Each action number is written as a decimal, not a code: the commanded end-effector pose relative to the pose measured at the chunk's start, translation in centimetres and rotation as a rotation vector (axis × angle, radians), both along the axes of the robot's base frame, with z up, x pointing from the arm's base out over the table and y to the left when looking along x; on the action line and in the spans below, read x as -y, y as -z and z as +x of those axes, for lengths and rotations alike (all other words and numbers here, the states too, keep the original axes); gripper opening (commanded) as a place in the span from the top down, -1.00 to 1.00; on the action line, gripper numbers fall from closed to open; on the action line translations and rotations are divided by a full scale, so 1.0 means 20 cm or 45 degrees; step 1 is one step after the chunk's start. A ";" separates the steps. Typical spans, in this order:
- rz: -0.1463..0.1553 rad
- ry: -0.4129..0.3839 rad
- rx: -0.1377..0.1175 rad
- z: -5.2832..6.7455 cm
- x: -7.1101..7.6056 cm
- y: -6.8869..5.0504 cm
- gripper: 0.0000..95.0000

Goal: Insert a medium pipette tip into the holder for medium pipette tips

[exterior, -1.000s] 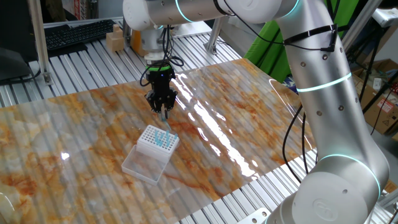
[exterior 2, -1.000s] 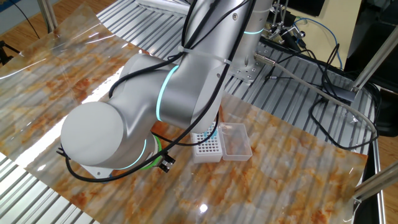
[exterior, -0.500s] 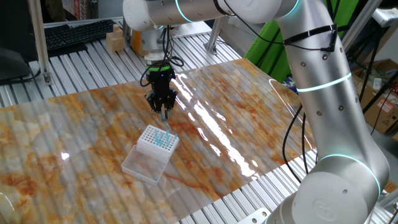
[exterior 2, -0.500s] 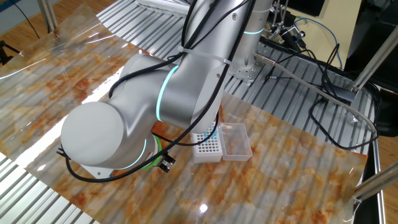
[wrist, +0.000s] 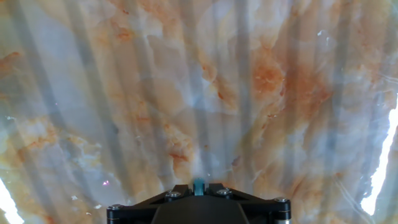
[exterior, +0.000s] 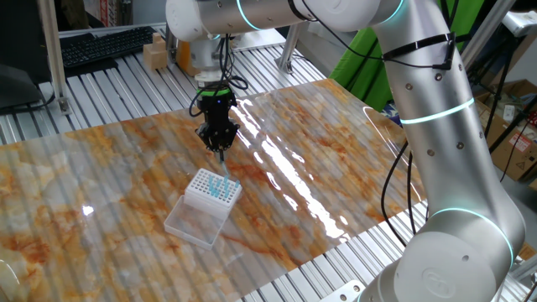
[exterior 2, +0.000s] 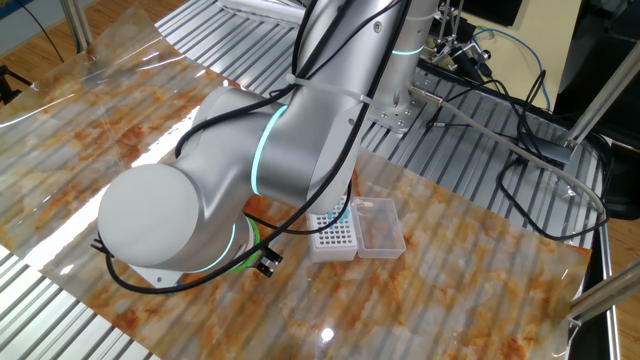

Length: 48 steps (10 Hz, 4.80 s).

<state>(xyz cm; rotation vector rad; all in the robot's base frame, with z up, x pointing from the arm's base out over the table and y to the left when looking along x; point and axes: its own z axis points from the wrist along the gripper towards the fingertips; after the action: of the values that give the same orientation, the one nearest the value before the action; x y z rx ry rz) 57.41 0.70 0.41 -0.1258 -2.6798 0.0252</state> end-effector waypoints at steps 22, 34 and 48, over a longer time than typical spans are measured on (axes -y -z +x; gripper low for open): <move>-0.100 0.317 0.271 -0.10 -0.13 -0.39 1.00; -0.123 0.505 0.492 -0.21 -0.24 -0.55 1.00; -0.134 0.549 0.724 -0.23 -0.28 -0.57 1.00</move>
<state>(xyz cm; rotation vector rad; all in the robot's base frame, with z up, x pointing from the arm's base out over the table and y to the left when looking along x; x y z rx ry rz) 52.85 6.38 11.79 -0.8549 -3.1441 -0.0087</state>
